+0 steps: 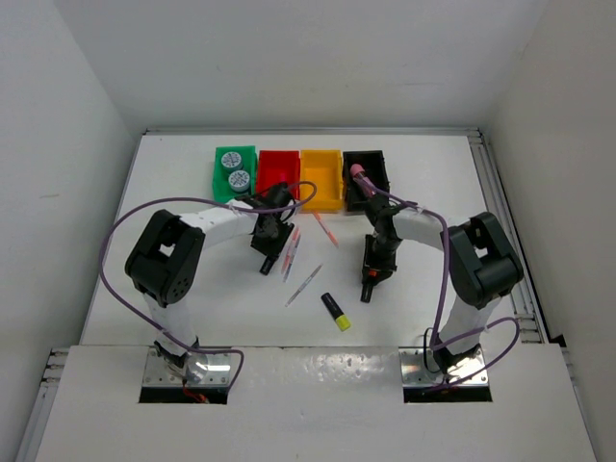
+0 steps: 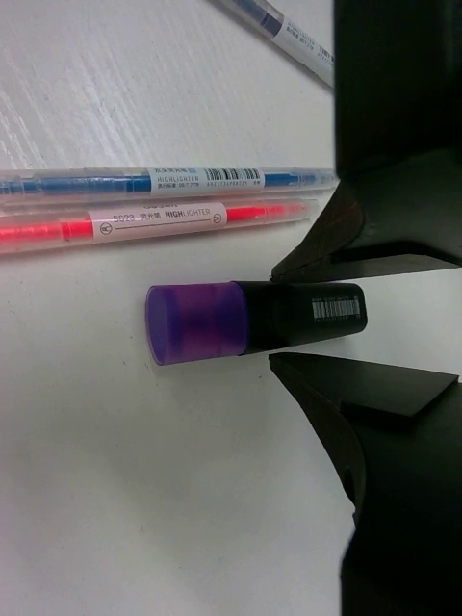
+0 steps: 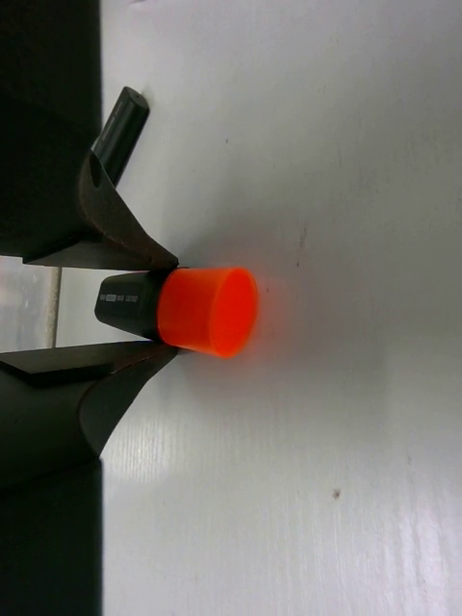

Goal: Sort the stationery into containers
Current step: Pick up the stationery from the center of the board.

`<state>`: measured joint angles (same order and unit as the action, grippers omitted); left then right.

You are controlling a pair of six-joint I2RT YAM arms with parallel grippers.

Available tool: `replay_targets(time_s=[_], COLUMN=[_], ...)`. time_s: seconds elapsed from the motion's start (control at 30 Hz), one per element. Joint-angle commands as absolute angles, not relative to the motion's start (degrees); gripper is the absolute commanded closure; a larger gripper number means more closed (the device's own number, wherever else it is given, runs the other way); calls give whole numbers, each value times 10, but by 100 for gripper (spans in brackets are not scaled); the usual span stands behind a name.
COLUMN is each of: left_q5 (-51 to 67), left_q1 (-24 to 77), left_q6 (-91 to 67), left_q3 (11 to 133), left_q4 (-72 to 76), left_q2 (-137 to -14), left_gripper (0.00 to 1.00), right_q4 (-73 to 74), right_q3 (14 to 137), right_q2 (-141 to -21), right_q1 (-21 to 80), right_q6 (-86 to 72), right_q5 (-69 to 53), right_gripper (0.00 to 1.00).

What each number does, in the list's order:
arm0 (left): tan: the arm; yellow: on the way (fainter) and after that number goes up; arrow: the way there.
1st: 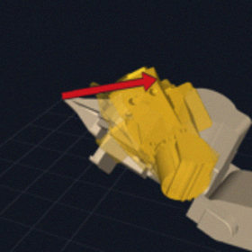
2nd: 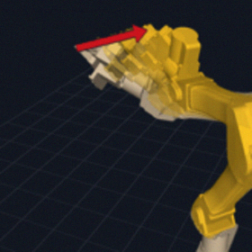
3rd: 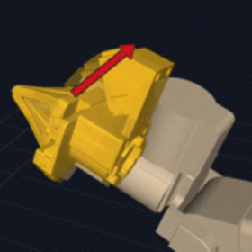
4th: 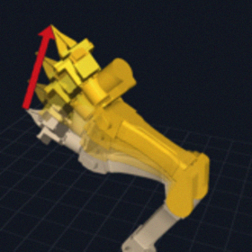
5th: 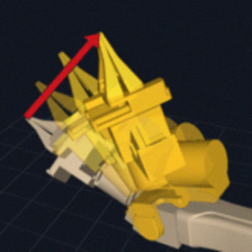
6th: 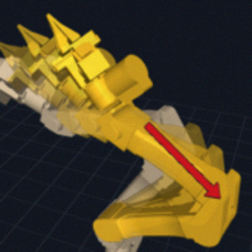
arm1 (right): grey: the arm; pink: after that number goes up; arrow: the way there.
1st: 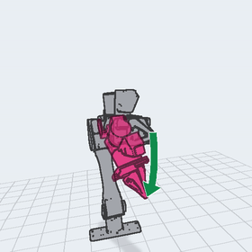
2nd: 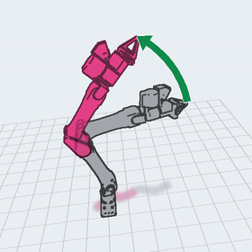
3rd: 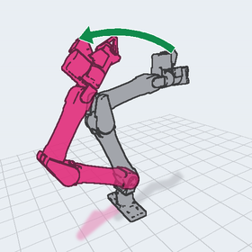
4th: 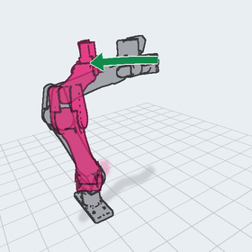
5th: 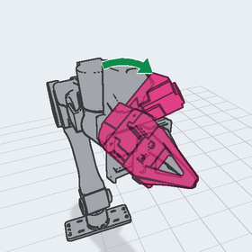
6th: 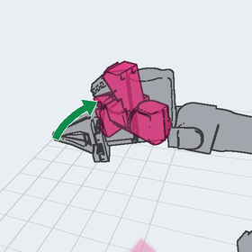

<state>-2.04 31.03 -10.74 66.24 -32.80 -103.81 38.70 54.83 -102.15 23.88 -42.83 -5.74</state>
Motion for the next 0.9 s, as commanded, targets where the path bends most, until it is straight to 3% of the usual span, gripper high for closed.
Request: replay_targets(time_s=[0.0, 0.2, 0.4, 0.73, 0.83, 0.87], left_q5=[-22, -4, -3, -34, -25, -21], left_q1=[305, 289, 285, 285, 282, 282], left_q6=[-105, -99, -93, -96, -92, -91], left_q3=[667, 668, 650, 643, 648, 651], left_q4=[-321, -323, -316, -323, -328, -328], left_q2=[-1043, -1056, -1059, -1080, -1084, -1075], left_gripper=[58, 64, 63, 50, 60, 70], right_q4=[380, 381, 385, 405, 412, 414], right_q3=[557, 558, 563, 600, 603, 603], right_q2=[-998, -957, -919, -879, -878, -877], right_q1=[245, 236, 228, 221, 217, 212], right_q6=[-400, -342, -295, -241, -237, -236], right_q5=[-25, -19, -30, -40, -41, -43], right_gripper=[99, 100, 100, 100, 100, 100])
